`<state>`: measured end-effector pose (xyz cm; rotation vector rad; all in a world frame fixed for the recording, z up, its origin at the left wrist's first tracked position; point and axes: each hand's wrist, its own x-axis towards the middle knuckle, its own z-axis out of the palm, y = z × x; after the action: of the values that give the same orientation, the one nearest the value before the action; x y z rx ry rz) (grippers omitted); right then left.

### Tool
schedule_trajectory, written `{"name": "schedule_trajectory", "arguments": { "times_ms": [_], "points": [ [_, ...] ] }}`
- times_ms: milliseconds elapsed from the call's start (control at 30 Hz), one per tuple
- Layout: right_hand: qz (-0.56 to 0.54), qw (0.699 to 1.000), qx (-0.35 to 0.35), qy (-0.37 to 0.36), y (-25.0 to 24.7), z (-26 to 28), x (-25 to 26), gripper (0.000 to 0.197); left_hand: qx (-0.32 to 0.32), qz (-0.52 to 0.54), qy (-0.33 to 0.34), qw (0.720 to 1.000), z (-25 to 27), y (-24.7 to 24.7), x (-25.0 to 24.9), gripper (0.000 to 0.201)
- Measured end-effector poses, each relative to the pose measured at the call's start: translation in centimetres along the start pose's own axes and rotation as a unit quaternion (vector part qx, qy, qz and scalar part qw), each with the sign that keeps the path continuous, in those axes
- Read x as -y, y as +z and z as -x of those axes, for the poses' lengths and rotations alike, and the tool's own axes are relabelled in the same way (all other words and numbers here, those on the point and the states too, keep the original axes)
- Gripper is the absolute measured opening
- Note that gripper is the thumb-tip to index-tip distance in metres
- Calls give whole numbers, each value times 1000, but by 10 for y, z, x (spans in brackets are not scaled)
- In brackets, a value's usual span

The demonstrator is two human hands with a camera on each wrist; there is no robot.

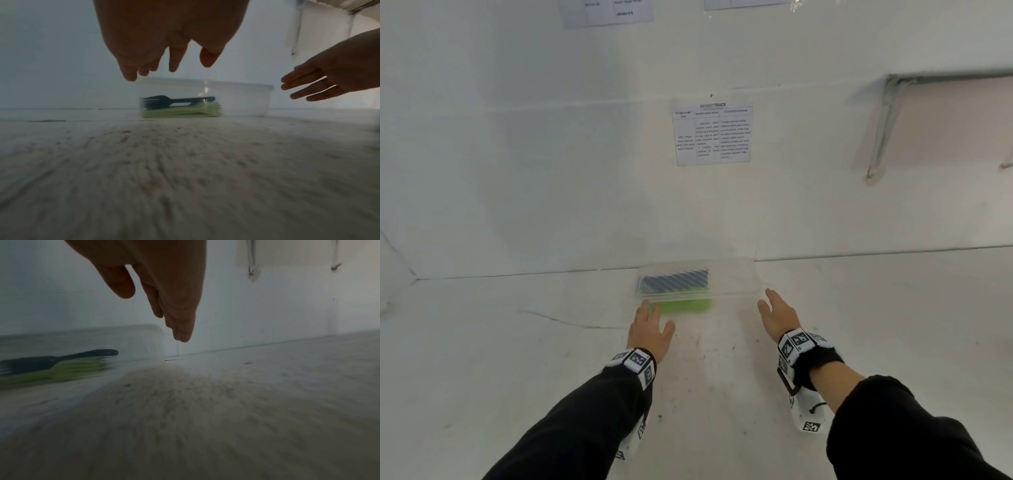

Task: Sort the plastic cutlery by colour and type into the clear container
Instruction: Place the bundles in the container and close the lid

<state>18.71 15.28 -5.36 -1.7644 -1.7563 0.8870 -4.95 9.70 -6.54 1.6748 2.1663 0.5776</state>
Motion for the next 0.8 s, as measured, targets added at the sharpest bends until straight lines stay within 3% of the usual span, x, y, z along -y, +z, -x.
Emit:
{"name": "schedule_trajectory", "arguments": {
  "times_ms": [367, 633, 800],
  "points": [
    [-52, 998, -40, 1, -59, 94, -60, 44, 37, 137, 66, 988, 100, 56, -99, 48],
    [26, 996, -85, -17, -166, 118, -145, 34, 32, 151, 107, 982, 156, 128, -222, 35],
    [24, 993, -112, -23, -243, 130, -206, 33, 19, 144, 98, 985, 183, 161, -302, 31]
  ]
}}
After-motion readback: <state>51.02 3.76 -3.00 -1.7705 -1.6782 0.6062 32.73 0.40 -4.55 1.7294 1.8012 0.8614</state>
